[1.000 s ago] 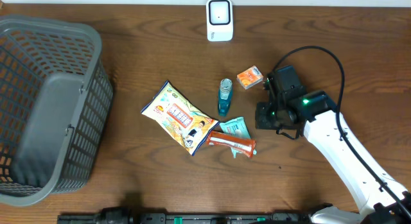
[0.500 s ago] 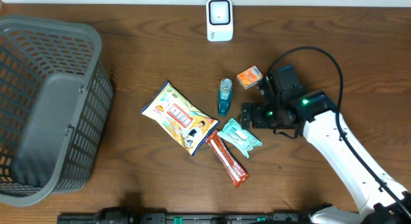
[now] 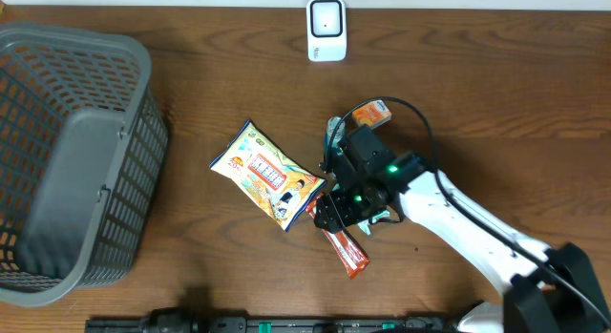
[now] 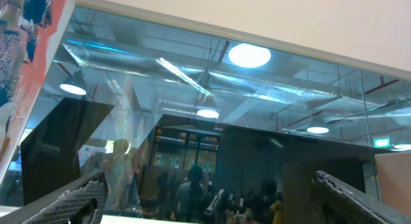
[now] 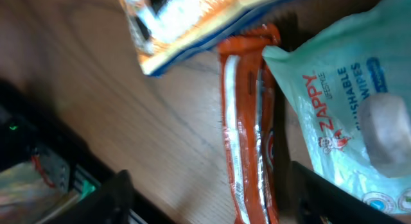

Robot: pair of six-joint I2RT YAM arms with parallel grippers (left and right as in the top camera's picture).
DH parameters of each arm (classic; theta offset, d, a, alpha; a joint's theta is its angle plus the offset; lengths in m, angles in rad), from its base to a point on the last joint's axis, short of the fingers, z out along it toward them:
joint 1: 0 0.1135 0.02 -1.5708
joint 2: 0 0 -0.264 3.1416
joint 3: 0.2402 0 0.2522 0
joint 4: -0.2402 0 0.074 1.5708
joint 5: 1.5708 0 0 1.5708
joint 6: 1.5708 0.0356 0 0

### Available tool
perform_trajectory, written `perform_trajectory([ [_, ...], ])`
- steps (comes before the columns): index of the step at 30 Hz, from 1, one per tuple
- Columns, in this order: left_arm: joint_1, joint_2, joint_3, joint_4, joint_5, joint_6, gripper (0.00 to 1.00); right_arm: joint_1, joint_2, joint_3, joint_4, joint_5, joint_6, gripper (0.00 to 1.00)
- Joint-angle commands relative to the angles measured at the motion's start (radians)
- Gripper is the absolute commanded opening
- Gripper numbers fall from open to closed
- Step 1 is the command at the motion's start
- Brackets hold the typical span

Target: Scan the item barcode

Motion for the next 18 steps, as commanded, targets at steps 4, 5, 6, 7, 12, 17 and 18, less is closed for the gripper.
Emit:
perform_trajectory([
  [4, 0.003, -0.013, -0.006, 0.006, 0.005, -0.01, 1.0, 0.003, 0.056, -0.006, -0.002, -0.064, -0.018, 0.01],
  [5, 0.003, -0.013, -0.006, 0.006, 0.005, -0.01, 1.0, 0.005, 0.056, -0.006, -0.001, -0.086, -0.025, 0.01],
  [6, 0.003, -0.013, -0.006, 0.006, 0.005, -0.01, 1.0, 0.005, 0.056, -0.006, -0.001, -0.094, -0.029, 0.01],
  [7, 0.003, -0.013, -0.006, 0.006, 0.005, -0.01, 1.0, 0.005, 0.056, -0.006, -0.002, -0.093, -0.028, 0.01],
  [12, 0.003, -0.013, -0.006, 0.006, 0.005, -0.01, 1.0, 0.012, 0.056, -0.014, -0.005, -0.069, -0.028, 0.01],
  [17, 0.003, -0.013, -0.006, 0.006, 0.005, -0.01, 1.0, 0.037, 0.057, -0.058, 0.023, -0.011, -0.002, 0.01],
  [18, 0.003, -0.013, -0.006, 0.006, 0.005, -0.01, 1.0, 0.042, 0.057, -0.074, 0.039, 0.0, 0.014, 0.01],
])
